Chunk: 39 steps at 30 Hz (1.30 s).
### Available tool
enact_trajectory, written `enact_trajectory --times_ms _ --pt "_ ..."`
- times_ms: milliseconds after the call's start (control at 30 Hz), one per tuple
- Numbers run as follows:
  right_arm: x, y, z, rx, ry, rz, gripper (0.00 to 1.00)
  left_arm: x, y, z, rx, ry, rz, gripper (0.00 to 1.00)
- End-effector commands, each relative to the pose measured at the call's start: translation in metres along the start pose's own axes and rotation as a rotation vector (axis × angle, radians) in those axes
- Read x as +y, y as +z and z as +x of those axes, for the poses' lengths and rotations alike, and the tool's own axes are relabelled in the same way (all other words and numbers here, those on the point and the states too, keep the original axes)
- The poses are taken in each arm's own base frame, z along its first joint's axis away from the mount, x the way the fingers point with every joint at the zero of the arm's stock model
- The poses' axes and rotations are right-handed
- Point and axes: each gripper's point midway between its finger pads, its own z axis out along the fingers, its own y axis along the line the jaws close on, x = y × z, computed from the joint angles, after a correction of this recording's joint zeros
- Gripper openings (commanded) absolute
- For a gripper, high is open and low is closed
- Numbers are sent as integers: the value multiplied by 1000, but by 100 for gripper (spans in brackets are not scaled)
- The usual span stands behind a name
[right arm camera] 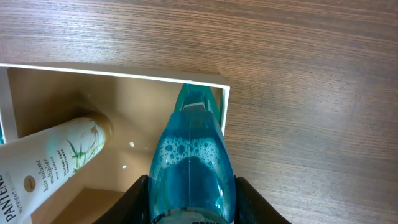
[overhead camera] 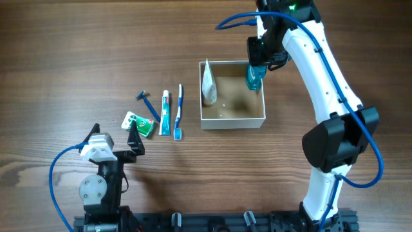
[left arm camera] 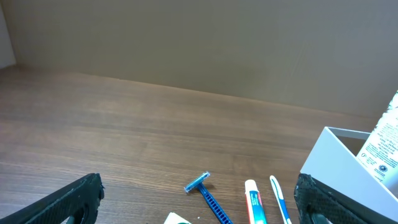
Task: Pack container
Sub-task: 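Lower the mouthwash bottle into the box's right side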
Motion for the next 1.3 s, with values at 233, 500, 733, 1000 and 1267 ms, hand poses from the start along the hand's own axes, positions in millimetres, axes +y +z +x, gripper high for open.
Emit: enact_trajectory --times_ms 233,500,733,1000,1267 --pt "-3 20 -3 26 11 33 7 1 0 2 8 -17 -6 100" --pt "-3 24 -4 32 11 34 18 1 0 2 8 -17 -6 100" --pt "-2 24 -6 22 11 32 29 1 0 2 8 -17 -6 100" --pt "-2 24 -10 5 12 28 30 1 0 2 8 -17 -6 100" --pt "-1 24 -11 3 12 27 31 1 0 2 8 -17 -6 100"
